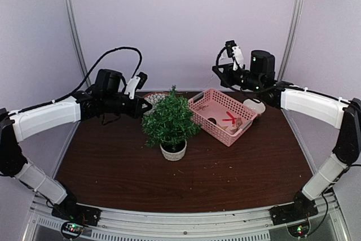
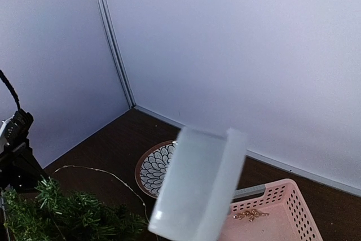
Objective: Decorate the small christmas tree
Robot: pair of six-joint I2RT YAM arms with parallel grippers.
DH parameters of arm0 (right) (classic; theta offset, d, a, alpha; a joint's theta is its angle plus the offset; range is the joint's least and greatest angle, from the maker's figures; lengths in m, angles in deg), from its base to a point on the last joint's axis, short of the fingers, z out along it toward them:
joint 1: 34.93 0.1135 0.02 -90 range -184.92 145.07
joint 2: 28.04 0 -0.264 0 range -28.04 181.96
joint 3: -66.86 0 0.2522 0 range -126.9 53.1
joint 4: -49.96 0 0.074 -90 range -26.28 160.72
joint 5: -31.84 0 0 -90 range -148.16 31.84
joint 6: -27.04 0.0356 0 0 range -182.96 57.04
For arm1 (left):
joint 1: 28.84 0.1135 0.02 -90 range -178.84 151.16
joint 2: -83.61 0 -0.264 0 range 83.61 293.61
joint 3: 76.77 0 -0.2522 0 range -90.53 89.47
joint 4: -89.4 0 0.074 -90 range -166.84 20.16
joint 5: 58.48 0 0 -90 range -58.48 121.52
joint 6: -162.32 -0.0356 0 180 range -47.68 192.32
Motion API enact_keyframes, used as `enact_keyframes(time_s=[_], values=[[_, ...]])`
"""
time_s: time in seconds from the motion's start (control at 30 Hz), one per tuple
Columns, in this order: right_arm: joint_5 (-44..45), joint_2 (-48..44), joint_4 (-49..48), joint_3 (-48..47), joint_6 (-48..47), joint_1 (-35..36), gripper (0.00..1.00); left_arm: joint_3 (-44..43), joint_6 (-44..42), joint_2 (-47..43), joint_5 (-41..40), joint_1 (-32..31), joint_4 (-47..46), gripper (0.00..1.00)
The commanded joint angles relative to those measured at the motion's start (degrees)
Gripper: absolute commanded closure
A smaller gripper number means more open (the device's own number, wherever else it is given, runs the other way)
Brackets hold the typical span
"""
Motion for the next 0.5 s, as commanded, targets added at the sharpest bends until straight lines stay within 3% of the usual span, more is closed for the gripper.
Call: enact_keyframes(time_s=[0.0,0.47], values=[[1.75,-4.88,0.65,4.77,-1.52,-0.31,1.0,-2.35,-0.17,2.29,1.36,0.49,-2.3,1.0],[-3.85,-16.5,8.47,16.05,-5.29,1.88,1.0,-2.67,1.3,4.74,4.13,0.51,-3.06,1.0]])
